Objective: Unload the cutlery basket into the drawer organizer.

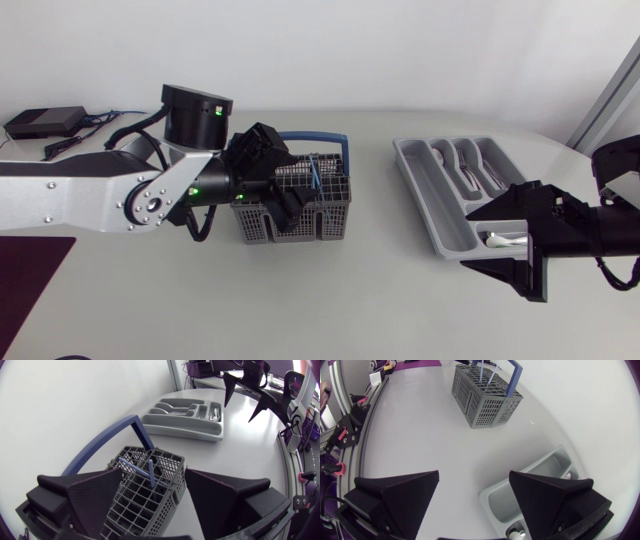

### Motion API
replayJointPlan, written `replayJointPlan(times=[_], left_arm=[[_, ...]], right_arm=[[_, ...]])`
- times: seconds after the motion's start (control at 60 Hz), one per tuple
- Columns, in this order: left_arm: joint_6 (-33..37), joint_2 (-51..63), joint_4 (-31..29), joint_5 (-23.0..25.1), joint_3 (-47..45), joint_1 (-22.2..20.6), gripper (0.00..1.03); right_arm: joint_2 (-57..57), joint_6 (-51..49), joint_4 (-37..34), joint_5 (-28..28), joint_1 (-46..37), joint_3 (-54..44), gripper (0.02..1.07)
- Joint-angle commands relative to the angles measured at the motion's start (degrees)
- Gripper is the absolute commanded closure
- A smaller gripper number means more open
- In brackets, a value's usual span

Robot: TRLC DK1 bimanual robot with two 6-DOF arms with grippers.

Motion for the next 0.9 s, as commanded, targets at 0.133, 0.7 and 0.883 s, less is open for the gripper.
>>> replayJointPlan(times=[0.133, 0.7, 0.883], left_arm=[[1.4, 3.4, 2.8, 0.5, 0.9, -0.8, 0.34], [1.2, 7.1, 4.0, 0.5, 3.8, -1.1, 0.8], [1.2, 7.2, 4.0, 0.4, 4.0, -1.2, 0.86]], right_arm=[[-0.3, 1.3, 1.1, -1.3, 1.2, -2.2, 0.07], [0.2, 0.2, 1.9, -1.3, 1.7, -3.7, 0.07], [0.2, 0.2, 1.9, -1.3, 1.9, -3.8, 0.07]])
